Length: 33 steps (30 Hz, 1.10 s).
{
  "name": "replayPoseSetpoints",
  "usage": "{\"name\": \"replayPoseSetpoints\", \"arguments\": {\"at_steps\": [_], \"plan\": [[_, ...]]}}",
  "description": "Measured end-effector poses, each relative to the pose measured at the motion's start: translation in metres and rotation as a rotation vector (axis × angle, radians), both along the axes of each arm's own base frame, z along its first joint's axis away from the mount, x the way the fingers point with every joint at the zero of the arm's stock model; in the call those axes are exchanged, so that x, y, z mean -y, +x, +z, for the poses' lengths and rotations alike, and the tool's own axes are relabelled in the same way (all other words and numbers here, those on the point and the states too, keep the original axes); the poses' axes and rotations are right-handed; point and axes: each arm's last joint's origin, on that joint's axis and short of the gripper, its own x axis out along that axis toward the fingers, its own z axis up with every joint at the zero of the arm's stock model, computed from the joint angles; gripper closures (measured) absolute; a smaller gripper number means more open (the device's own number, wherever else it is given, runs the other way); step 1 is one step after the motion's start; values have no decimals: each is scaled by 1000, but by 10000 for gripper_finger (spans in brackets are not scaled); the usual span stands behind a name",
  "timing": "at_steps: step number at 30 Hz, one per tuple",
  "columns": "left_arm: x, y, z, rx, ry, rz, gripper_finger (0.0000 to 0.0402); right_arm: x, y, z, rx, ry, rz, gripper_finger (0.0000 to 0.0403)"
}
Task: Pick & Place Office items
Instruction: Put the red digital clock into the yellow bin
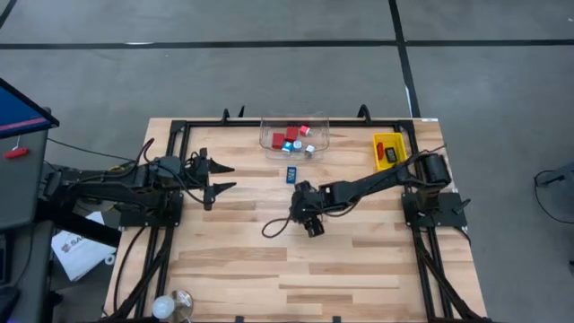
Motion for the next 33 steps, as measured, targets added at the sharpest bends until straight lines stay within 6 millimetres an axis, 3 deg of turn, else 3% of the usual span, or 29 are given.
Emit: {"name": "replayPoseSetpoints", "arguments": {"at_steps": [5, 23, 33], "plan": [[0, 0, 1, 5, 6, -1, 192, -3, 7, -7, -14, -36, 40, 117], [0, 0, 1, 7, 4, -6, 192, 26, 15, -7, 33, -68, -26, 117], [0, 0, 1, 7, 3, -5, 192, 33, 15, -7, 35, 24, -89, 117]]}}
